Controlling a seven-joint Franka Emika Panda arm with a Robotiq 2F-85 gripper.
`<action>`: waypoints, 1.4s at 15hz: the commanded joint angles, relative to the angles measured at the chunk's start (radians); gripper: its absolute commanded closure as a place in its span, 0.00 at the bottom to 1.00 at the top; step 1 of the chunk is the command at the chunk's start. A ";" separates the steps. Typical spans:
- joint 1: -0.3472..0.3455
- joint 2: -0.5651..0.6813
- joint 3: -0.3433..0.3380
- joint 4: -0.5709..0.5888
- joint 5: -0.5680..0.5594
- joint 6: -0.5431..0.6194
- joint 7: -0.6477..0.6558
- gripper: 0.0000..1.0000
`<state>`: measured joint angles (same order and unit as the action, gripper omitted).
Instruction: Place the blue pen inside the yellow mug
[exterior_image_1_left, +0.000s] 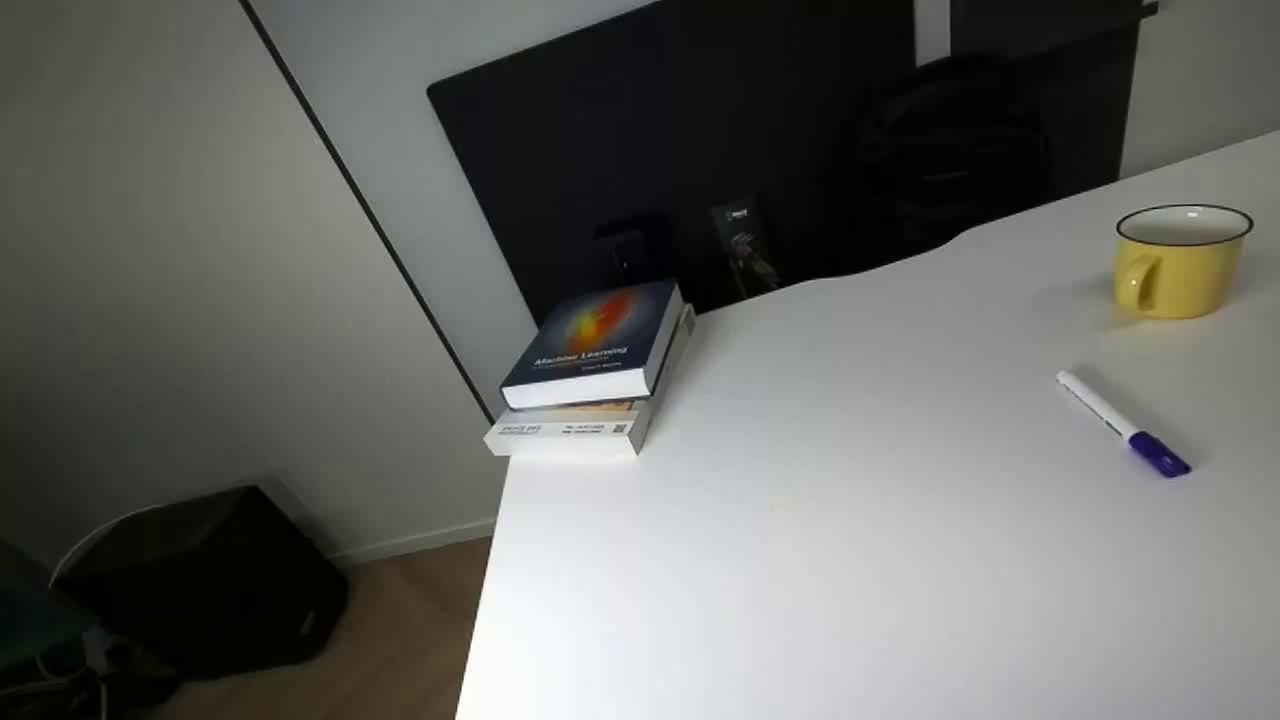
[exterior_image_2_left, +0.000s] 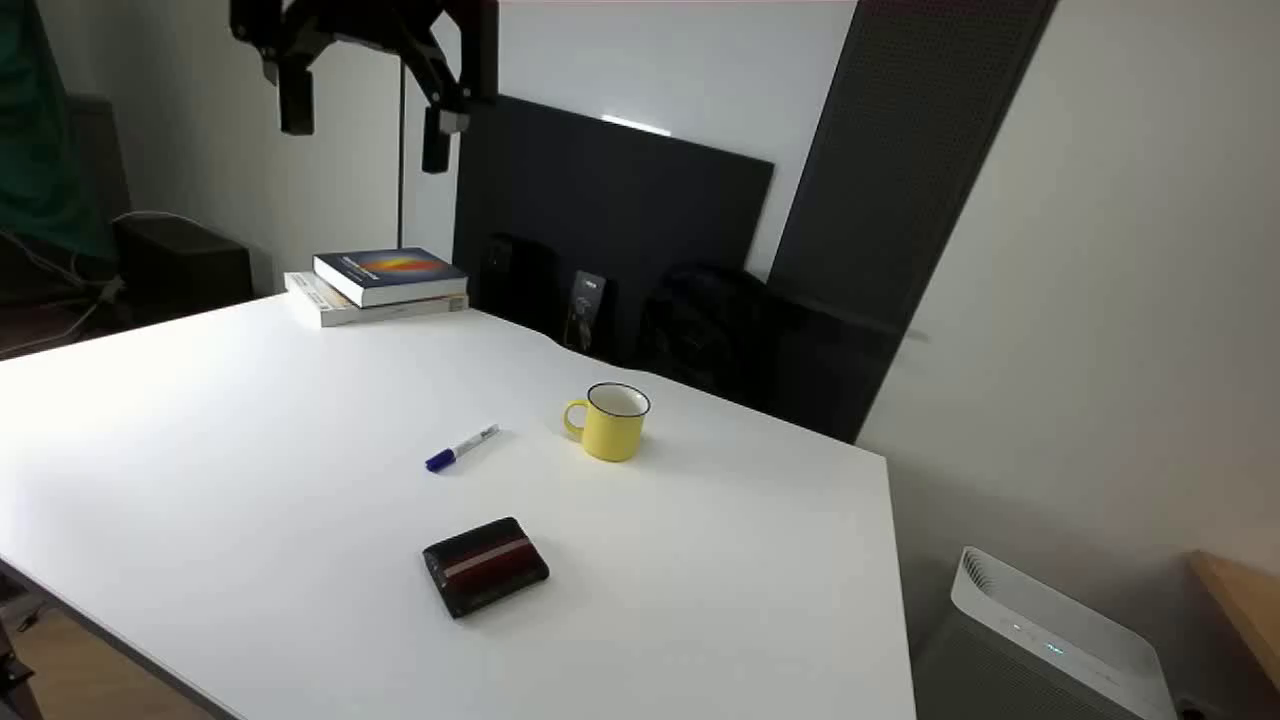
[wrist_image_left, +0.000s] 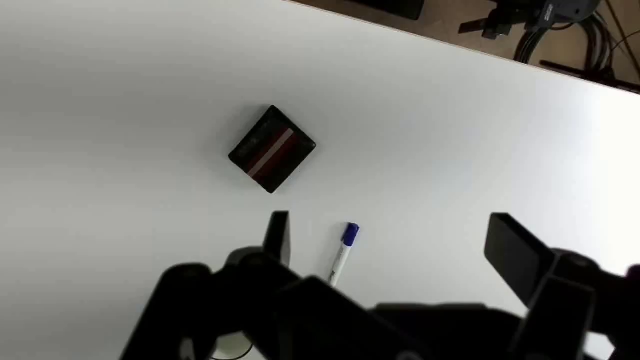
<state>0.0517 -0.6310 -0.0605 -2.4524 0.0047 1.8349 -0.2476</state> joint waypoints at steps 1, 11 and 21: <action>0.000 0.001 0.000 0.002 0.000 -0.001 0.000 0.00; 0.000 0.000 0.000 0.002 0.000 -0.001 0.000 0.00; 0.014 0.015 0.023 -0.093 0.004 -0.011 0.004 0.00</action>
<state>0.0530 -0.6228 -0.0501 -2.4998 0.0045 1.8293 -0.2495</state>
